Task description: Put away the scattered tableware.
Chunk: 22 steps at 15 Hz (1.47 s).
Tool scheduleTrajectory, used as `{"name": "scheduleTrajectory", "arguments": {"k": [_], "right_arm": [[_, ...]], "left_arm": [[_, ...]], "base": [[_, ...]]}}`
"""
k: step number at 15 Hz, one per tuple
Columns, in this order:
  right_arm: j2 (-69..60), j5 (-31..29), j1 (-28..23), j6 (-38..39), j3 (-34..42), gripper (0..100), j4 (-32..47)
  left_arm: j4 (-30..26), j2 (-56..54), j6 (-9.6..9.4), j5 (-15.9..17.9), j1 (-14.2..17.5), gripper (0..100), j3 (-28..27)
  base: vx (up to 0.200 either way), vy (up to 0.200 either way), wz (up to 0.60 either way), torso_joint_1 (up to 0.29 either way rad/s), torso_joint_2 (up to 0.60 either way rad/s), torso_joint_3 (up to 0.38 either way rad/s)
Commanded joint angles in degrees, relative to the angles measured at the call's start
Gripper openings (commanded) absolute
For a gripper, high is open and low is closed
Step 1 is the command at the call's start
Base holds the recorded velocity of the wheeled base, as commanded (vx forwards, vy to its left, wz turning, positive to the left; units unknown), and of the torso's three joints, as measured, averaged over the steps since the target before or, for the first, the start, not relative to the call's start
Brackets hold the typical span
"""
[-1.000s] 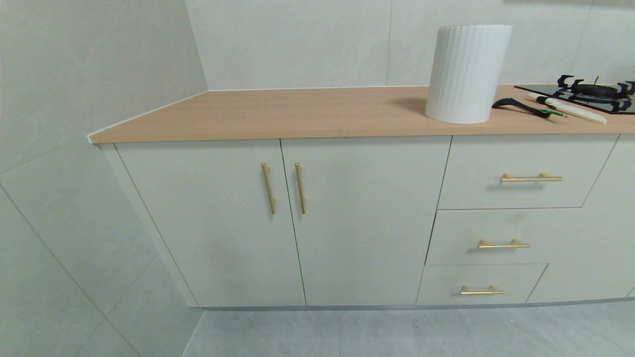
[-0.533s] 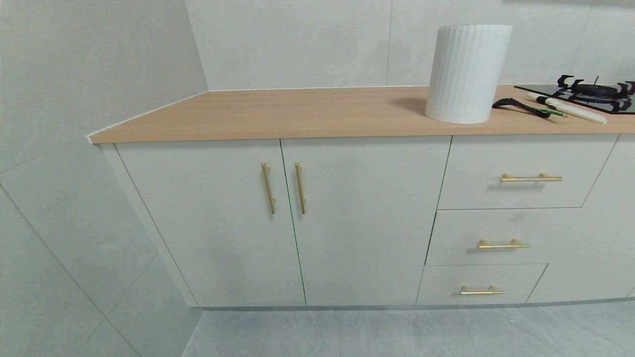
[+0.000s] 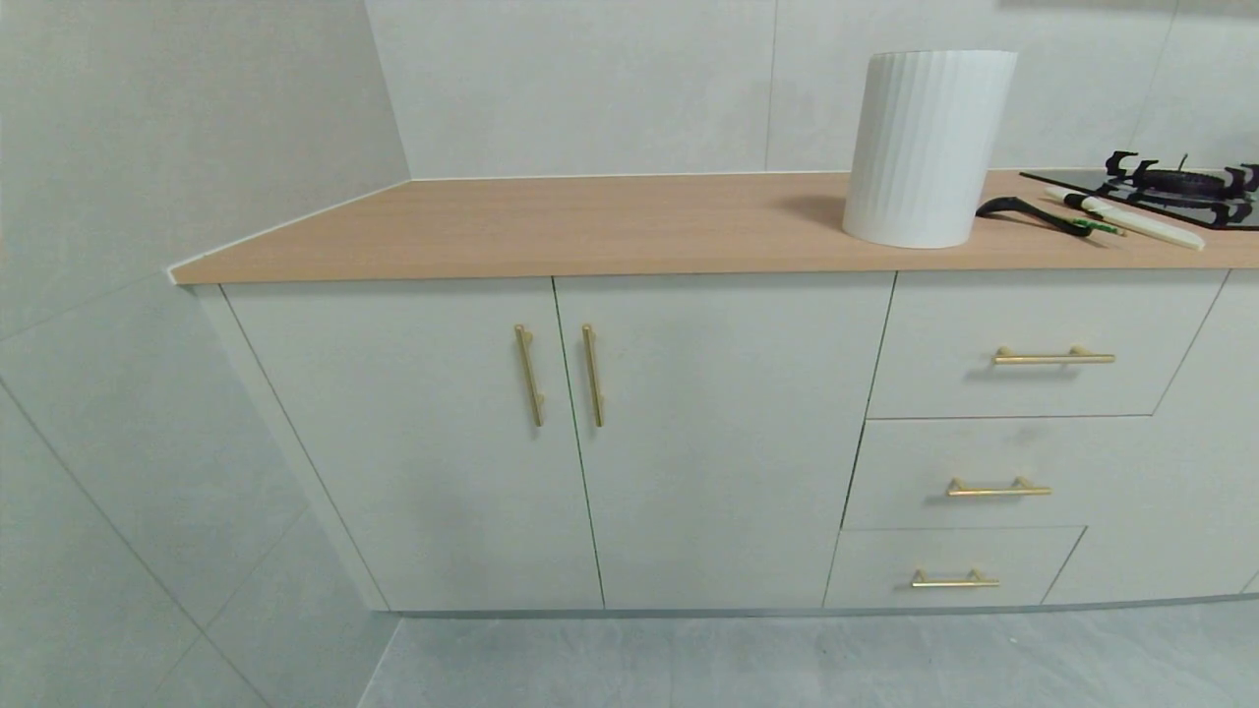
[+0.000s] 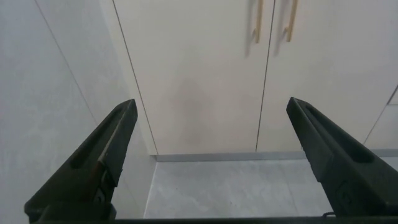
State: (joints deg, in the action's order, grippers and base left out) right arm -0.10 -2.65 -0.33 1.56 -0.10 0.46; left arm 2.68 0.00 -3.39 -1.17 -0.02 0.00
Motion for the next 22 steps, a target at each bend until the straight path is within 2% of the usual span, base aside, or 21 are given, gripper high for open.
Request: {"name": "scheduleTrajectory", "arguments": {"k": [1, 13, 15, 20, 22], "right_arm": [[0.10, 0.01, 0.07, 0.02, 0.01, 100, -0.02], [0.10, 0.10, 0.07, 0.02, 0.01, 100, -0.02], [0.10, 0.10, 0.07, 0.02, 0.01, 100, -0.02], [0.10, 0.10, 0.07, 0.02, 0.01, 100, -0.02], [0.10, 0.10, 0.07, 0.02, 0.01, 100, -0.02]], "left_arm": [[0.04, 0.09, -0.04, -0.06, 0.02, 100, 0.00], [0.04, 0.09, 0.05, 0.03, 0.02, 100, 0.00], [0.04, 0.18, 0.14, 0.03, 0.02, 100, 0.00], [0.13, 0.09, 4.36, 0.12, 0.02, 100, -0.09], [0.22, 0.09, 5.32, -0.15, 0.02, 100, -0.18]], "base": [[0.000, -0.200, 0.00, 0.002, 0.01, 0.002], [0.000, -0.200, 0.00, 0.002, 0.00, 0.000], [0.000, 0.000, 0.00, 0.000, 0.00, 0.000], [0.000, 0.000, 0.00, 0.000, 0.00, 0.000], [0.000, 0.000, 0.00, 0.000, 0.00, 0.000]]}}
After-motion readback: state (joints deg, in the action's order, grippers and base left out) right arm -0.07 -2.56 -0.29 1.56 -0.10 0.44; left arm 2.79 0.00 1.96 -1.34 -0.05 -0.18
